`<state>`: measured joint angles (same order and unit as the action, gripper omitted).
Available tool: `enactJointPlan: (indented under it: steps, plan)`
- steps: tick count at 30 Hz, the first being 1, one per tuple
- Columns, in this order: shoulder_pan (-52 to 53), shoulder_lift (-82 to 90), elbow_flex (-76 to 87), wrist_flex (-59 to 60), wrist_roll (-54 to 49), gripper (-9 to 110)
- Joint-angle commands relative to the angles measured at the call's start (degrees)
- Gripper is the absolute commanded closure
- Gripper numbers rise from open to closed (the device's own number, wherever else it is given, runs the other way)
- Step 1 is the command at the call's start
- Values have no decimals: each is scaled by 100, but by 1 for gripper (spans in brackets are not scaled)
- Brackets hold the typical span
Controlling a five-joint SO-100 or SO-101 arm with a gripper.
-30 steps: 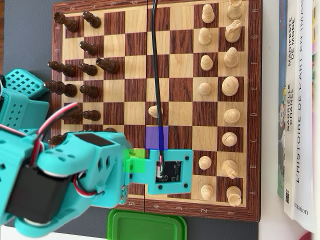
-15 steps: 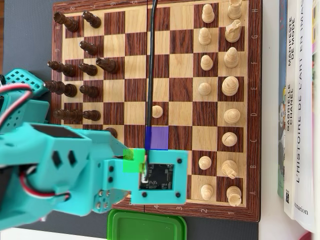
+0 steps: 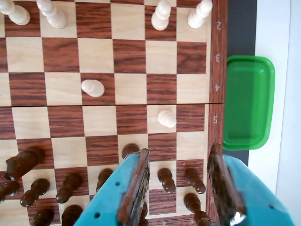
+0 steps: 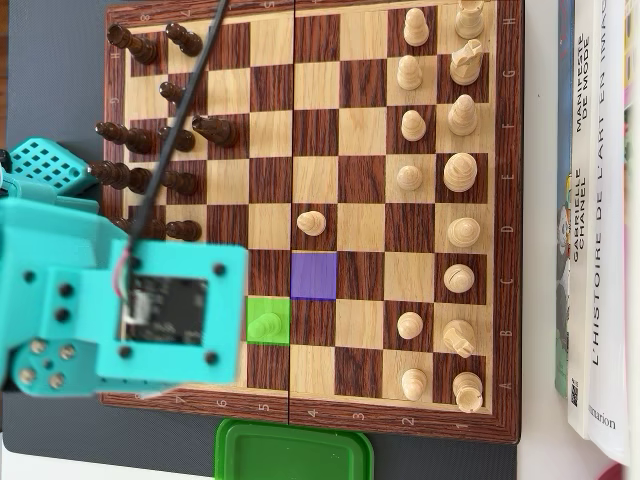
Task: Play chess
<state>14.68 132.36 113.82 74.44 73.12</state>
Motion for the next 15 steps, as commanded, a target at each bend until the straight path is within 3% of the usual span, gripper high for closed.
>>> enactJointPlan:
  steps: [1,15]
  plan:
    - [-202,738,396,-79,26,83]
    - [-949,3885,2830,-290,35,83]
